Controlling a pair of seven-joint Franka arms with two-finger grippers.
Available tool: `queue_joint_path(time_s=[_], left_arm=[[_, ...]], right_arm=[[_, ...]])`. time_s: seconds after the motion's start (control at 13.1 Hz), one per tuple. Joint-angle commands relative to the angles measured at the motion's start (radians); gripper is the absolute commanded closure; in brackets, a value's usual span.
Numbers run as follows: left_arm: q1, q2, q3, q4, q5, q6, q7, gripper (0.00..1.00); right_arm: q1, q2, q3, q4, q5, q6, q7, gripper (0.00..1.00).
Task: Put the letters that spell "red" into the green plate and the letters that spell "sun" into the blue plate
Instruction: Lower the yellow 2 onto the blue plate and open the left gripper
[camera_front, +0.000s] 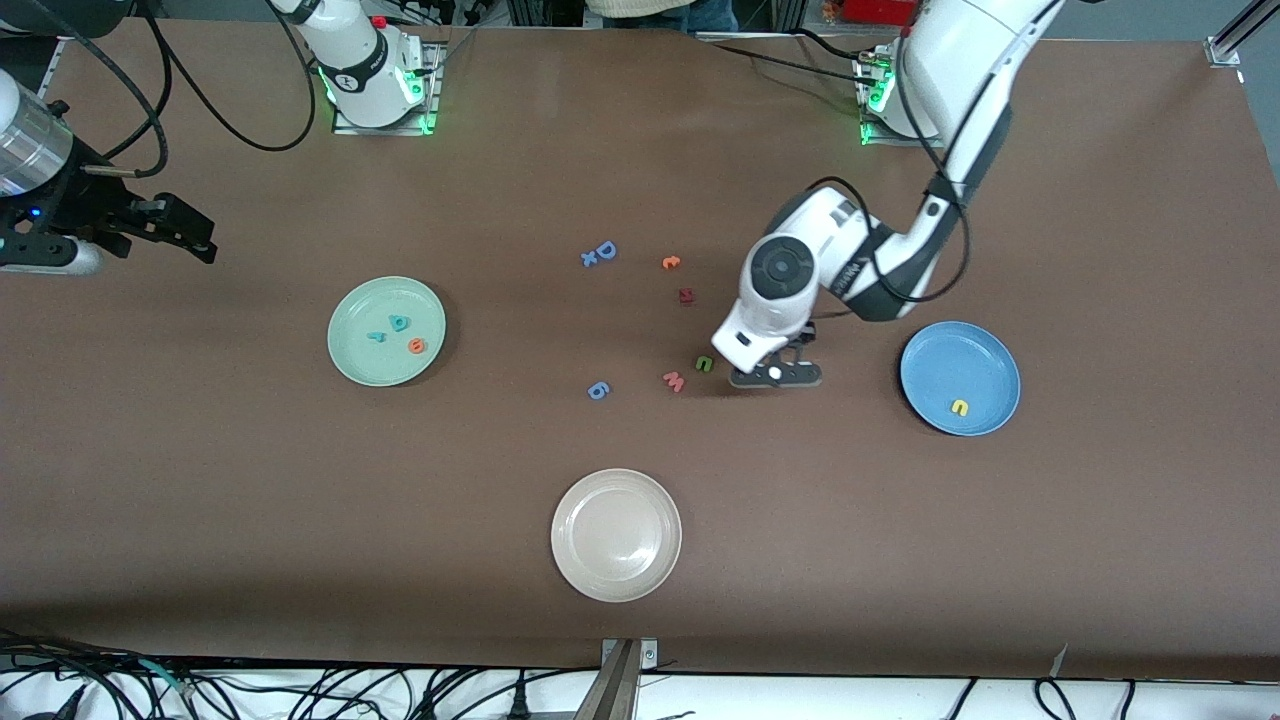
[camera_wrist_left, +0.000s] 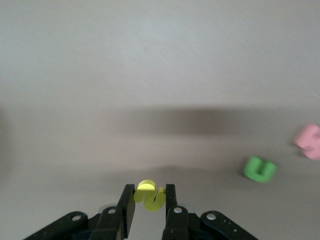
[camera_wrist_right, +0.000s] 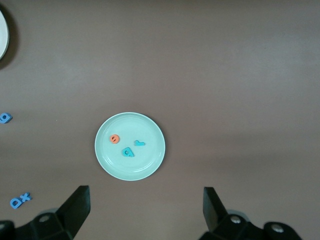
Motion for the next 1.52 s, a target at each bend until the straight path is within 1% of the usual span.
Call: queue_joint_path(time_s=[0.0,0.15,0.3,0.38,0.46,0.53,0.69,0.91,1.14,1.22,1.29,1.37,1.45], left_arm=[[0.103,-0.006,-0.012,0.008,0.025,-0.046,0.178,0.93],[0.186,-0.018,-0.013,0.008,0.025,-0.068,0.339,0.92],[0.266,-0.032,-0.013,0.008,0.025,-0.085,0.491,0.92],[0.304,-0.033,-0.015,0.01,0.025,-0.099,0.563,0.92],[0.341,-0.042,-0.016,0.008,0.025,-0.109,0.636,0.92],[0.367,-0.047,-0.016,0.008,0.025,-0.113,0.688,0.92],[0.41,-0.047,-0.015,0.008,0.024,-0.117,0.766,0.9],[0.444,-0.041,-0.013,0.008,0.025,-0.116,0.842,0.9],[0.459,-0.024,-0.013,0.008,0.025,-0.113,0.877,0.81],[0.461,-0.022,-0.012,0.008,0.025,-0.113,0.883,0.75],[0.459,-0.021,-0.012,0.01,0.025,-0.113,0.882,0.61],[0.459,-0.019,-0.01,0.01,0.025,-0.11,0.882,0.22],[0.458,-0.019,-0.012,0.01,0.025,-0.11,0.88,0.0]], right_arm=[[0.002,-0.019,-0.067,-0.028,0.101,0.018,-0.036,0.0],[0.01,-0.021,-0.061,-0.023,0.069,0.016,-0.034,0.0],[0.009,-0.013,-0.052,-0.007,0.055,0.013,-0.037,0.0],[-0.002,-0.01,-0.017,-0.002,0.029,0.007,-0.028,0.0],[-0.033,-0.011,0.014,-0.003,0.026,0.006,-0.027,0.0],[-0.041,-0.011,0.027,-0.002,0.024,0.007,-0.024,0.0],[-0.041,-0.008,0.02,0.004,0.03,0.007,-0.023,0.0],[-0.042,-0.01,0.017,0.018,0.023,-0.017,-0.025,0.0],[-0.045,-0.008,0.008,0.027,0.023,-0.043,-0.025,0.0],[-0.045,-0.007,0.008,0.03,0.023,-0.045,-0.024,0.0],[-0.045,-0.008,0.008,0.03,0.021,-0.045,-0.025,0.0],[-0.045,-0.007,0.008,0.03,0.023,-0.043,-0.02,0.0],[-0.045,0.002,0.008,0.035,0.023,-0.037,-0.022,0.0]])
